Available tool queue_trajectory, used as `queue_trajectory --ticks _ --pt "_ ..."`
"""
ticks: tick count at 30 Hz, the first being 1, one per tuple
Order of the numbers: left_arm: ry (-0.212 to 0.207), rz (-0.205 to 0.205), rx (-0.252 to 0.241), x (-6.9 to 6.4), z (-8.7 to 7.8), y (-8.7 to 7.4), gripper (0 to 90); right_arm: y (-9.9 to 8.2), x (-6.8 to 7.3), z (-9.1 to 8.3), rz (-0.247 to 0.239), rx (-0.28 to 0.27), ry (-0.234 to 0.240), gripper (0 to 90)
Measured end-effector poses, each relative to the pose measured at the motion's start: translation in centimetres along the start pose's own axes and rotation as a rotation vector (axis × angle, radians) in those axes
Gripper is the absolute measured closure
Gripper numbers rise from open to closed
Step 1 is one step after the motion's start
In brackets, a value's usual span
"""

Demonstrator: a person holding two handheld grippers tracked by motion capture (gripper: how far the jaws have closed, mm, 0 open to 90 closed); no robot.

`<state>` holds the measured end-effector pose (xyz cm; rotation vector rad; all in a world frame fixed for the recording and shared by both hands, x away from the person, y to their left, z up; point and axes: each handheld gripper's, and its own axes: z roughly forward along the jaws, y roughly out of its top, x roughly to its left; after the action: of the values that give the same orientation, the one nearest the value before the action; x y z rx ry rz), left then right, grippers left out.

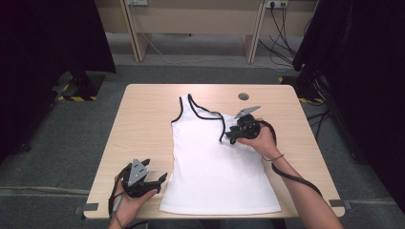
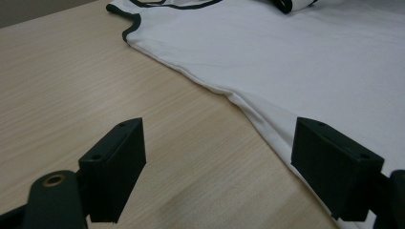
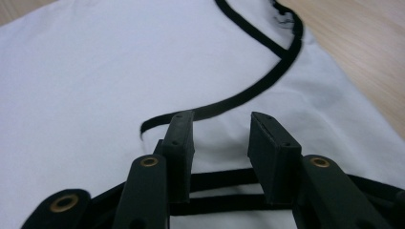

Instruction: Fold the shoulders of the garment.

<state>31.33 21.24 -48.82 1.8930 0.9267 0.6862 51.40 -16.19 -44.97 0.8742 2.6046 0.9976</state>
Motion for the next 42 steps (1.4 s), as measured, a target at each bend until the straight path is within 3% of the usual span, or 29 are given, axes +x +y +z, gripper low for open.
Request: queue_trajectory --ticks 4,11,15,18,25,42 --pt "-0.003 0.001 0.001 0.0 0.0 0.0 18.3 -0.1 0.5 0.7 -0.051 0.049 -0.048 61.9" --pt "-0.001 0.005 0.004 0.0 0.0 0.0 18.3 -0.6 -0.8 0.6 -0.008 0.052 -0.115 62.8" --pt "-0.001 0.004 0.005 0.0 0.0 0.0 18.3 -0.8 -1.0 0.3 0.010 0.043 -0.117 61.3" --pt "0.001 0.005 0.003 -0.1 0.0 0.0 18.3 -0.7 -0.9 -0.5 0.033 0.004 -0.113 59.8" --pt "0.003 0.000 0.001 0.0 0.0 0.0 18.3 -1.0 -0.9 -2.3 0.059 -0.027 -0.126 53.2" --pt "0.007 -0.005 -0.003 0.0 0.0 0.0 18.3 -2.7 -0.9 -5.0 0.109 -0.057 -0.139 42.4"
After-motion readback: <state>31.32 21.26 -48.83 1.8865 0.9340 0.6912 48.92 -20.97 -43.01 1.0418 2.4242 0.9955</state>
